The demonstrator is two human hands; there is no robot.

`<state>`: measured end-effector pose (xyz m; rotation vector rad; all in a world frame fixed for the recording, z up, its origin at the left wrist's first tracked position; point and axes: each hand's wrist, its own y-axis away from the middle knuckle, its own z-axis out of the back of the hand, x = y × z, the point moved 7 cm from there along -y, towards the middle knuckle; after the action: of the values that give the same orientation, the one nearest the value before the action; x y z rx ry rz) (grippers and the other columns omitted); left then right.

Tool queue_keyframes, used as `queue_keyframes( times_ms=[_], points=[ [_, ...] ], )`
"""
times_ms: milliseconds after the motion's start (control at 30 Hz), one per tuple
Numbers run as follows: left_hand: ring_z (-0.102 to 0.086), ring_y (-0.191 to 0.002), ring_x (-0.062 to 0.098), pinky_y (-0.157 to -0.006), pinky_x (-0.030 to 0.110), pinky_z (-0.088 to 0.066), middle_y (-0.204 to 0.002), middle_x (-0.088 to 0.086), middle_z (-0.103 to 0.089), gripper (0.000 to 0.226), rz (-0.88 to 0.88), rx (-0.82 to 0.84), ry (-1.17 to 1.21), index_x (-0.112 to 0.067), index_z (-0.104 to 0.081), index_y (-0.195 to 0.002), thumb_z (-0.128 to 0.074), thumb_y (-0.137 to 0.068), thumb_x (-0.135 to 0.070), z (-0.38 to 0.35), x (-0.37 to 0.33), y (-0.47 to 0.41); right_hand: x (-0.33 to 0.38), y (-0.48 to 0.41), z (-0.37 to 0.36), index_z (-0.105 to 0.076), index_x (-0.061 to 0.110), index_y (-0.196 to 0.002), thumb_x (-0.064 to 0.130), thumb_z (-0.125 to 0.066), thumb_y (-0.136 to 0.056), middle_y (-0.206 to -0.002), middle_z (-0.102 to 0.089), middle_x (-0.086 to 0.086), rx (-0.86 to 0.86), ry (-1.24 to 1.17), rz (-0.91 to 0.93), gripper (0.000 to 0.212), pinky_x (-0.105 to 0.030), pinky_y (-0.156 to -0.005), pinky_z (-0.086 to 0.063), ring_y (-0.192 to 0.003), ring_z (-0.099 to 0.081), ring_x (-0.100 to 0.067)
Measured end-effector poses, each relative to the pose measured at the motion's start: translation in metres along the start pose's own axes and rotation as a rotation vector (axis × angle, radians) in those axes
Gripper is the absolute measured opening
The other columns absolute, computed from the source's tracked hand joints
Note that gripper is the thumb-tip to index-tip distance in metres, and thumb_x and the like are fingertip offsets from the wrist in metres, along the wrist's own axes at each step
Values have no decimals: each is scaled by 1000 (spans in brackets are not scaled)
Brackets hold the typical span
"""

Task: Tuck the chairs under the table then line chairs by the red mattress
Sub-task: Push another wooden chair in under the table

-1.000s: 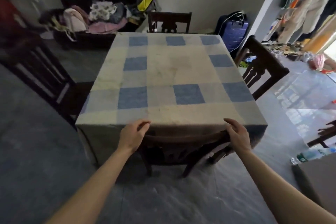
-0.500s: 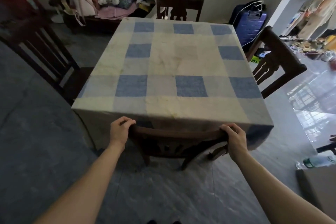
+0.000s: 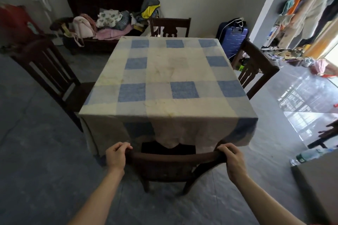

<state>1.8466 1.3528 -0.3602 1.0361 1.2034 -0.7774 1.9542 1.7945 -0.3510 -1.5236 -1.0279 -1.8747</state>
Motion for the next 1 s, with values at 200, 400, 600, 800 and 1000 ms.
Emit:
queue_keyframes(
  times_ms=[200,400,600,800,1000],
  points=[
    [-55,-65,18,-63,33,-40,-50,-6,-61,33,6,28,-58,-17,-70,-51,-67,-80,-4,50,15,64,-21,81,25,-68,-6,-79,-1,-67,-87,-80,-59,-19,-24,-39,-20,9,-43,-74,-40,-81,-53,-32],
    [-56,-67,21,-67,36,-39,-51,-4,-62,34,7,30,-103,-16,-69,-51,-68,-83,-1,89,27,114,-34,141,46,-69,-1,-72,-5,-66,-86,-78,-59,-19,-40,-61,-28,15,-37,-70,-40,-81,-53,-32],
    [-58,-70,23,-69,38,-42,-55,-4,-65,33,22,28,-133,-19,-72,-54,-68,-81,-2,102,39,136,-44,159,59,-68,0,-70,-5,-67,-86,-77,-59,-18,-38,-66,-55,17,-39,-70,-40,-79,-52,-32],
    [-59,-74,23,-72,38,-42,-58,-6,-65,20,19,91,-150,-22,-71,-55,-67,-75,-24,100,34,137,-43,157,58,-69,-2,-77,1,-68,-89,-80,-60,-19,-1,-5,-57,12,-40,-74,-42,-81,-55,-31],
    [-66,-77,29,-71,39,-50,-62,1,-68,33,-94,176,-397,-18,-70,-58,-71,-91,-15,97,16,137,-31,159,58,-74,1,-85,8,-71,-90,-94,-68,-27,102,125,-41,9,-38,-78,-45,-90,-61,-34]
  ],
)
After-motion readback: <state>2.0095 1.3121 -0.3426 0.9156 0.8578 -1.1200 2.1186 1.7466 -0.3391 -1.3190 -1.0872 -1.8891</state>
